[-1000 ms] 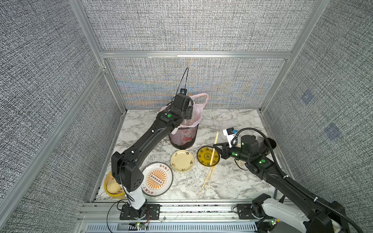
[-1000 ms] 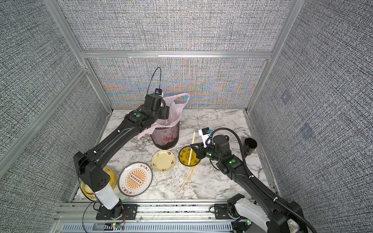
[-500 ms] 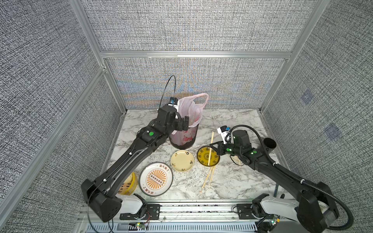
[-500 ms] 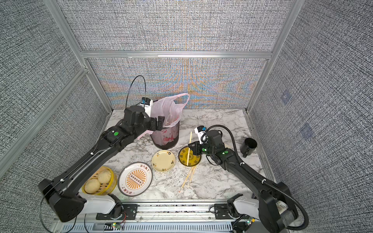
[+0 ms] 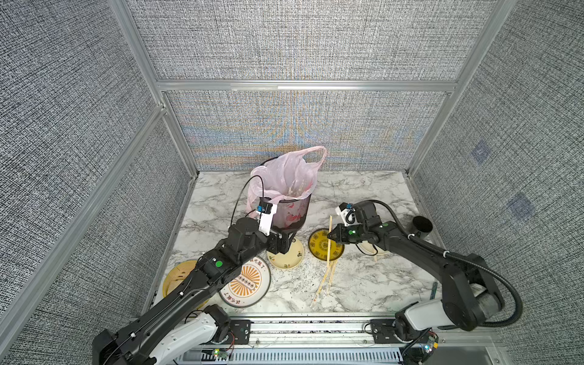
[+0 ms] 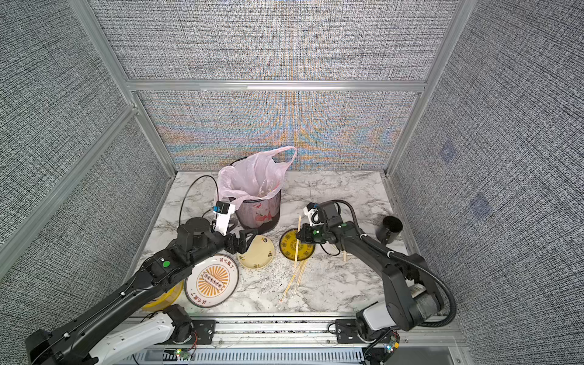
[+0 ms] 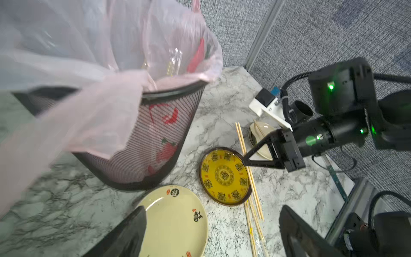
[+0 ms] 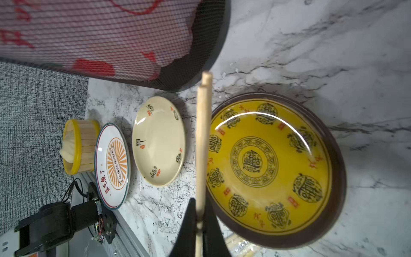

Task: Remove the packaging of disposable chopsticks
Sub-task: Place the disposable chopsticks on the plate.

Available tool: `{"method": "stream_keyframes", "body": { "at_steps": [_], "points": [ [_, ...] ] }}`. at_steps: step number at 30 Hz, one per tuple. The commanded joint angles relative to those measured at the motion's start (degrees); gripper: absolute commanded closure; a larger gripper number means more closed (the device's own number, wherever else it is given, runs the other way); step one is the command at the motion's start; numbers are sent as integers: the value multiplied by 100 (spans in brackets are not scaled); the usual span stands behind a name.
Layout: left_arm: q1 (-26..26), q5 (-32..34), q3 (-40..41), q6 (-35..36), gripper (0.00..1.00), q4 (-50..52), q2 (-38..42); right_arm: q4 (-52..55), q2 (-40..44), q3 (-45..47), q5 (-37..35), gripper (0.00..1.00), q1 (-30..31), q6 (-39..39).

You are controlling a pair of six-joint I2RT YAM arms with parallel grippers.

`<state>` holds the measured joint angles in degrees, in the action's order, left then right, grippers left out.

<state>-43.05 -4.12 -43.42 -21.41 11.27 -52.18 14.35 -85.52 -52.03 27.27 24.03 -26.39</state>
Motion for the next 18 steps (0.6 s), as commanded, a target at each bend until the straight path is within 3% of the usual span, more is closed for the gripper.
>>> {"method": "stream_keyframes", "body": {
  "at_steps": [1, 6, 18],
  "points": [
    [-187, -286, 264, -27, 7, -577, -73, 378, -394, -284, 343, 100, -64, 14],
    [-385, -483, 593, -153, 7, -1031, -397, 332, -903, -638, 557, 100, -167, -113],
    [-792, -374, 989, -319, 8, -1451, -1075, 1849, -2084, -1799, 275, 100, -311, 297]
  ]
}}
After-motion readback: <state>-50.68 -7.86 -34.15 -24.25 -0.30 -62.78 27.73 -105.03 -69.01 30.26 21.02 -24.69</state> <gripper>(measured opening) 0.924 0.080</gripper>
